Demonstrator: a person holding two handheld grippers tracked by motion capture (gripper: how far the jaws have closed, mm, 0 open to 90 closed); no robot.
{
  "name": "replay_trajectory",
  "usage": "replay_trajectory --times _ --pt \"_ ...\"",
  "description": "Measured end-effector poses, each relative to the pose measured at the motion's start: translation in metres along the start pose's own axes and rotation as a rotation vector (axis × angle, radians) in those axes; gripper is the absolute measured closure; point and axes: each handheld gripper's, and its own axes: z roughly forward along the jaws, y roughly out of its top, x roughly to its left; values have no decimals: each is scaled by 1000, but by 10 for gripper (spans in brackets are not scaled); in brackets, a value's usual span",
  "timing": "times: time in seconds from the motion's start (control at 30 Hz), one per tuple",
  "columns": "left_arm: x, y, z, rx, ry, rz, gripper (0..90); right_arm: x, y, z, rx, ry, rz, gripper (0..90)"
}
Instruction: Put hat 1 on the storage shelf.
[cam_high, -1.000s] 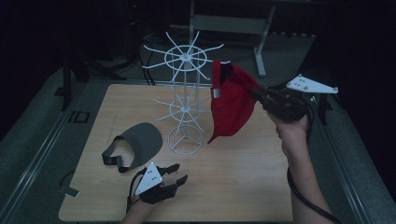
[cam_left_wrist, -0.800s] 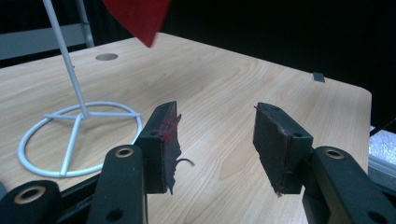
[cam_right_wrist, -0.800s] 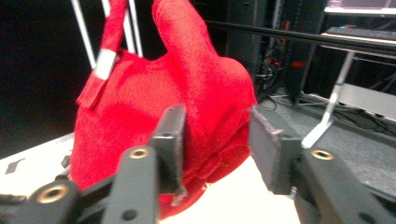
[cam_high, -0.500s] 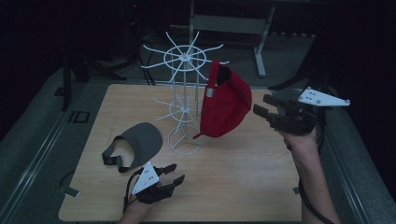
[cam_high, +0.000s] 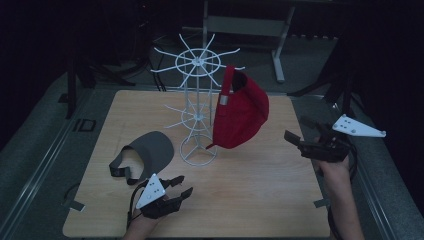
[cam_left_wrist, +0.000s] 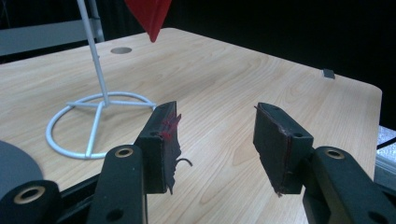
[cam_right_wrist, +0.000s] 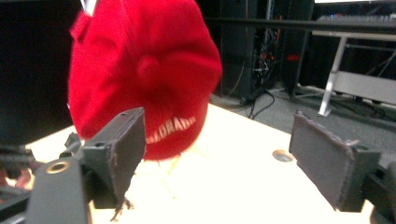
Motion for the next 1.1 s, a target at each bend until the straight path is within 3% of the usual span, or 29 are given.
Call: replay_trajectory --times 0.1,0.23,0.43,0.57,0.6,0.77,1.1 --pt "2 -2 -3 -3 -1 -9 507 -4 -18 -1 15 -22 21 177" --pt "6 -5 -6 6 3 -18 493 -5 -35 -2 36 -53 1 212" --pt "10 -11 -10 20 13 -25 493 -7 -69 -3 56 -123 9 200" --pt "10 -14 -12 22 14 -24 495 -9 -87 -3 66 -123 29 196" --pt "10 -14 -12 23 15 -22 495 -11 -103 -2 88 -152 30 195" --pt "10 -15 -13 22 17 -20 495 -16 -131 -2 125 -182 45 189" --pt "15 -23 -19 40 34 -25 494 -31 -180 -14 200 -355 89 179"
